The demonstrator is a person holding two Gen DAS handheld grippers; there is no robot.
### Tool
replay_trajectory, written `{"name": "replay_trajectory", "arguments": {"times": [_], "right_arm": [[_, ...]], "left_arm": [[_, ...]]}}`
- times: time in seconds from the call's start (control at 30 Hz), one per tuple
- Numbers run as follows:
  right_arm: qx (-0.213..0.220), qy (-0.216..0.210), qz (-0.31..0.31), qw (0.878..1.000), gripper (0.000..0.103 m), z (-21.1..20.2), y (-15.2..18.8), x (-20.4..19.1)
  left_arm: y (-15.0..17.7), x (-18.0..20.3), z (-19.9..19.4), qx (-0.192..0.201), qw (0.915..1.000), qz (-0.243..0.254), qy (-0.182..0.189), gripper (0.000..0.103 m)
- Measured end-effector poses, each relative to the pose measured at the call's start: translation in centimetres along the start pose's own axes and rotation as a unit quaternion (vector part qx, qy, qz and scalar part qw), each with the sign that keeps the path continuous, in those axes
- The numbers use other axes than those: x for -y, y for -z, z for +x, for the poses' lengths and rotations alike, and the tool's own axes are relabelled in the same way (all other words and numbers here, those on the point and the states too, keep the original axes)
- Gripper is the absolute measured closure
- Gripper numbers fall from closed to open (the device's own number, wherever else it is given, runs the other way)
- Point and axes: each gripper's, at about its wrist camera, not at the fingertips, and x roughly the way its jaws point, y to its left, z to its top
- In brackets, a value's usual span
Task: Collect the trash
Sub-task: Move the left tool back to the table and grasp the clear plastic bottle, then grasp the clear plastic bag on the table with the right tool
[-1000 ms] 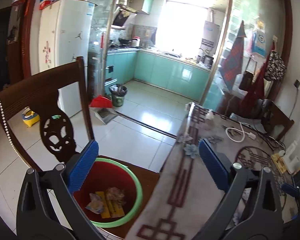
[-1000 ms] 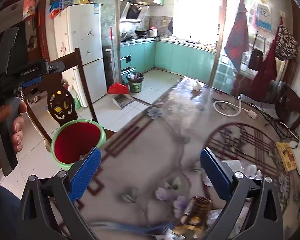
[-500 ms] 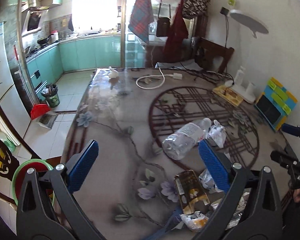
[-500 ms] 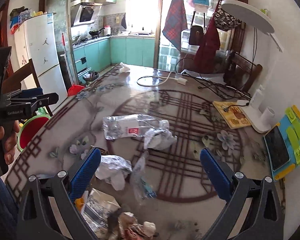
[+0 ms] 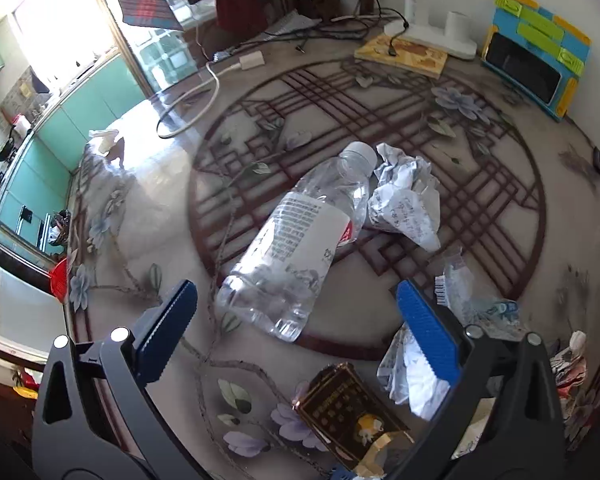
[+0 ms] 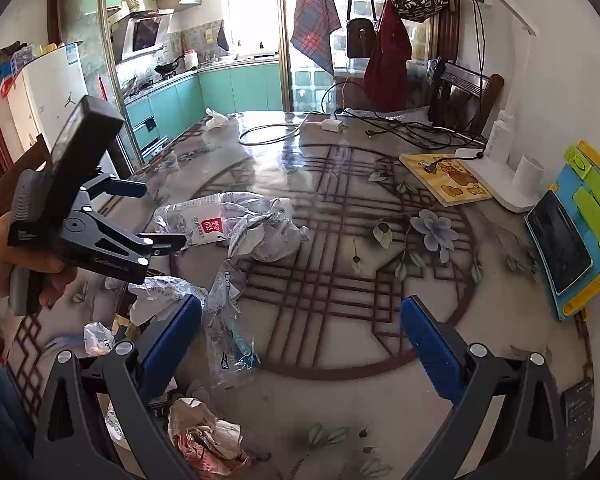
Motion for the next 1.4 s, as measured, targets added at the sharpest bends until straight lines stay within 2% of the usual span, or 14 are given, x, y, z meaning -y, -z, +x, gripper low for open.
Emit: {"name": "replay_trajectory", "arguments": {"times": [0.17,0.23,0.37,0.4,0.43,0.47,0.63,0.93,1.17,1.27,1.4], "right_arm": [[0.003,-0.003,0.007,1.000,0.006,0.0,-0.3,0.6],[0.003,-0.006,0.012,1.000,0.006,0.0,-0.3,0.9],[0.001,-0.006,0.020,1.000,0.006,0.1,-0.4,1.4],[0.002,-0.006,0.022,1.000,0.006,0.1,-0.4,1.5],[0.002,-0.006,0.022,1.000,0.006,0.1,-0.4,1.5],[0.001,-0.005,0.022,1.000,0.006,0.2,-0.4,1.6],[-0.003,-0.017,0.023,1.000,0.006,0.4,-0.4,1.4],[-0.016,-0.043,-0.011,0.999,0.006,1.6,-0.1,-1.3],[-0.043,-0.059,-0.036,0.997,0.008,4.3,-0.8,-3.9],[-0.057,-0.053,-0.025,0.997,0.016,6.0,-1.4,-4.4],[-0.098,-0.051,-0.005,0.994,0.030,9.0,-2.0,-4.8]], "left_arm": [[-1.8,0.5,3.4,-0.044,0.9986,0.030,0.003,0.006],[-2.2,0.5,4.3,-0.058,0.9976,0.038,0.005,0.014],[-2.6,0.4,5.8,-0.083,0.9956,0.041,0.010,0.023],[-2.6,0.3,6.0,-0.085,0.9955,0.039,0.011,0.029],[-2.6,0.2,6.2,-0.088,0.9955,0.034,0.013,0.041],[-2.6,0.1,6.5,-0.091,0.9953,0.029,0.017,0.046],[-2.2,-0.2,6.2,-0.088,0.9956,0.014,0.029,0.050],[-1.1,-3.2,1.7,-0.032,0.9979,-0.052,0.019,0.051],[1.2,-5.4,-5.2,0.034,0.9938,-0.105,0.011,0.051],[2.6,-5.6,-7.7,0.055,0.9921,-0.112,0.012,0.051],[4.3,-5.6,-10.8,0.079,0.9894,-0.121,0.015,0.051]]}}
